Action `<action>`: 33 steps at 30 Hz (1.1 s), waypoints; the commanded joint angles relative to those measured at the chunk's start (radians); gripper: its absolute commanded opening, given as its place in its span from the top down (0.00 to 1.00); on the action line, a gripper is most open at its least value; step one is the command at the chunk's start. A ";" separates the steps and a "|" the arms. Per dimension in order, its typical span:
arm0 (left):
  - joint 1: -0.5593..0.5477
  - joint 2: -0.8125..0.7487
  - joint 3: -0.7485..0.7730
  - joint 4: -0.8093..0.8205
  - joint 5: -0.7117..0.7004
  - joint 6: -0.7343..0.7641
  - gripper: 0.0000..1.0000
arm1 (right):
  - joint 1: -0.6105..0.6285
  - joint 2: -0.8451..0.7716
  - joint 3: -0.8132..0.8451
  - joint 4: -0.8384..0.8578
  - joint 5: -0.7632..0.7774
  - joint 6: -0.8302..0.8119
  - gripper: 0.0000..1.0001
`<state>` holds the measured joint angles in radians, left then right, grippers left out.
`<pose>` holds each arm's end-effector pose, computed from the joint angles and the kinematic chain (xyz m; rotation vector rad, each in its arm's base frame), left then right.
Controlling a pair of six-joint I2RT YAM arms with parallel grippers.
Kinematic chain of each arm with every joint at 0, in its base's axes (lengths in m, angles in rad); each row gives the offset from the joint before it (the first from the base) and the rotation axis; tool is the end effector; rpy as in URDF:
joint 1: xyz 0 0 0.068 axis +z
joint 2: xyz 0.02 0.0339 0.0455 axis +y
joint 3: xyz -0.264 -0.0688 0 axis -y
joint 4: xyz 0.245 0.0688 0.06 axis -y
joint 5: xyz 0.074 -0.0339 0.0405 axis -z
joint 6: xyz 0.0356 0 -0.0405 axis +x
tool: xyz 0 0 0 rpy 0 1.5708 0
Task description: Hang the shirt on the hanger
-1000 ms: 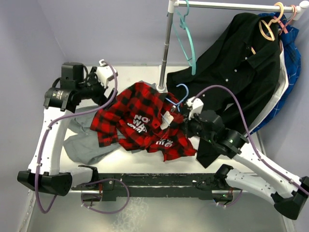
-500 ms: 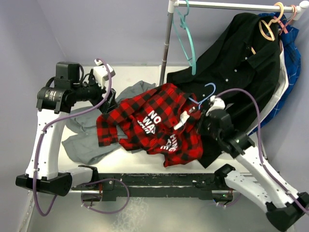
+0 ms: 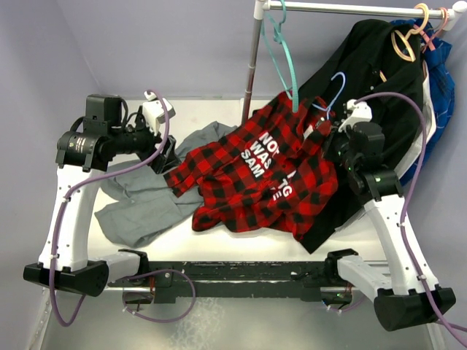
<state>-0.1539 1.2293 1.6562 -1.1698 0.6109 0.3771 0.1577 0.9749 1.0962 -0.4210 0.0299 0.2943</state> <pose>0.2002 -0.0517 0.4485 0.8701 2.0399 -0.5809 0.2100 0.0323 0.3889 0.1490 1.8742 0.2834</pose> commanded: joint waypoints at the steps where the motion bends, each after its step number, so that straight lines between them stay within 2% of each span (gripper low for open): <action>1: -0.007 -0.010 -0.006 0.007 0.029 0.000 0.01 | -0.006 0.038 0.117 0.072 0.068 -0.108 1.00; 15: -0.015 -0.006 -0.032 -0.002 0.056 0.017 0.01 | -0.122 0.200 0.410 0.100 0.101 -0.174 1.00; 23: -0.015 0.006 -0.023 0.004 0.059 0.013 0.01 | -0.183 0.263 0.561 0.079 0.045 -0.172 1.00; 33: -0.013 0.010 -0.024 0.002 0.059 0.017 0.01 | -0.259 0.418 0.720 0.071 -0.088 -0.136 1.00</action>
<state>-0.1650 1.2400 1.6234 -1.1774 0.6476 0.3847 -0.0742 1.3544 1.7214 -0.4286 0.0040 0.1364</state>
